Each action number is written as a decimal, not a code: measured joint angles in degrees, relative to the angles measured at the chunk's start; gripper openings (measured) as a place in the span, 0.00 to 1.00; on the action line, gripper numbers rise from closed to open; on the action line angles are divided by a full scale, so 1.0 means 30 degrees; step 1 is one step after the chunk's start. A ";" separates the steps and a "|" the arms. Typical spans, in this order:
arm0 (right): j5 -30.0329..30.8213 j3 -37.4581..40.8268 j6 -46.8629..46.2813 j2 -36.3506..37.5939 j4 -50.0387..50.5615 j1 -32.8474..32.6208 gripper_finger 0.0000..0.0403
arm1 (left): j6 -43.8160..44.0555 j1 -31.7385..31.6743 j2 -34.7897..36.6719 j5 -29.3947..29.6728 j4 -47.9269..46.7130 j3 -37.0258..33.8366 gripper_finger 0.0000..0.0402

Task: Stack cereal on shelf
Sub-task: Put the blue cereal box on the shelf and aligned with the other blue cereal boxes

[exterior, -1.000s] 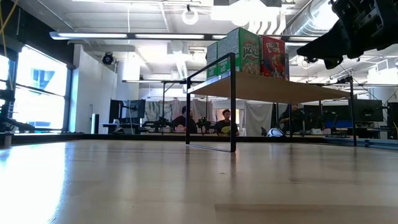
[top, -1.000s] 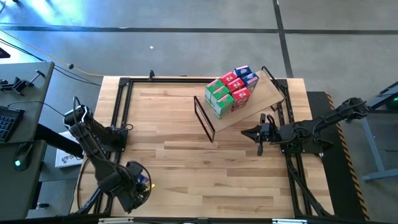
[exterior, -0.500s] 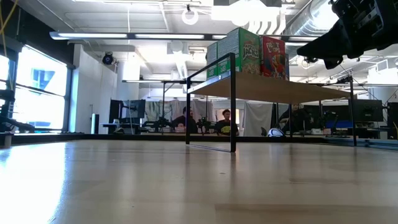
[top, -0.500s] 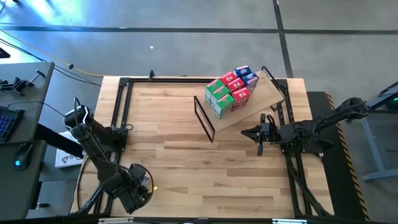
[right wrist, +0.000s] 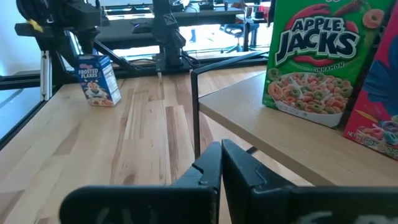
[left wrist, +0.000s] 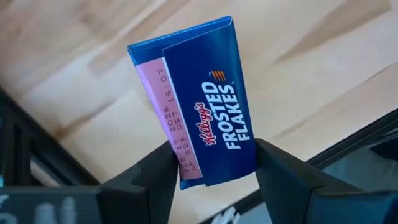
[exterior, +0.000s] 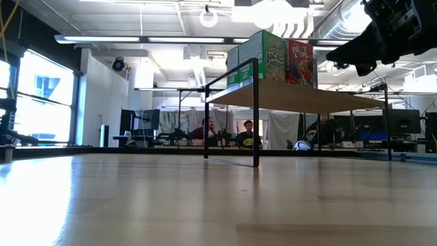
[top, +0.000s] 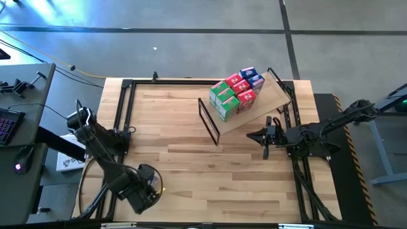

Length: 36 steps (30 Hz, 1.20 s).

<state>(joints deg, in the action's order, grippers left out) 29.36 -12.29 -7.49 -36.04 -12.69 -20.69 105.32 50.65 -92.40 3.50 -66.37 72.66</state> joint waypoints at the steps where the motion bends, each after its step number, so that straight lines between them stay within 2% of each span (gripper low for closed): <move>1: -0.0016 0.0000 0.0000 0.0002 -0.0007 0.0000 0.00 | -0.0527 -0.0263 0.0000 0.0055 0.0002 0.0000 0.46; 7: -0.0296 0.0000 -0.0058 0.0004 -0.0015 0.0000 0.00 | -0.5486 -0.2933 0.0000 0.0540 0.0912 0.0000 0.46; 13: -0.0884 0.0000 -0.0041 0.0041 -0.0409 0.0000 0.00 | -1.2326 -0.6810 0.0000 0.0516 0.4306 0.0000 0.46; 16: -0.1370 0.0000 -0.0055 0.0041 -0.0597 0.0000 0.00 | -1.5224 -0.8698 0.0000 -0.0139 0.5977 0.0000 0.46; 22: -0.1706 0.0000 -0.0421 0.0041 -0.0590 0.0000 0.00 | -1.9436 -1.1429 -0.0286 -0.0817 0.8833 0.0245 0.46; 28: -0.1862 0.0000 -0.0488 0.0041 -0.0609 0.0000 0.00 | -2.2976 -1.2460 -0.2917 -0.1300 0.8449 0.3173 0.46; 36: -0.1942 0.0000 -0.0488 0.0041 -0.0583 0.0000 0.00 | -2.5982 -1.2900 -0.6936 -0.1704 0.5840 0.8441 0.46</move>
<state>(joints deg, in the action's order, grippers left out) 23.53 -12.29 -8.95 -35.92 -14.44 -20.69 27.38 11.95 -113.21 -1.61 -48.85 97.99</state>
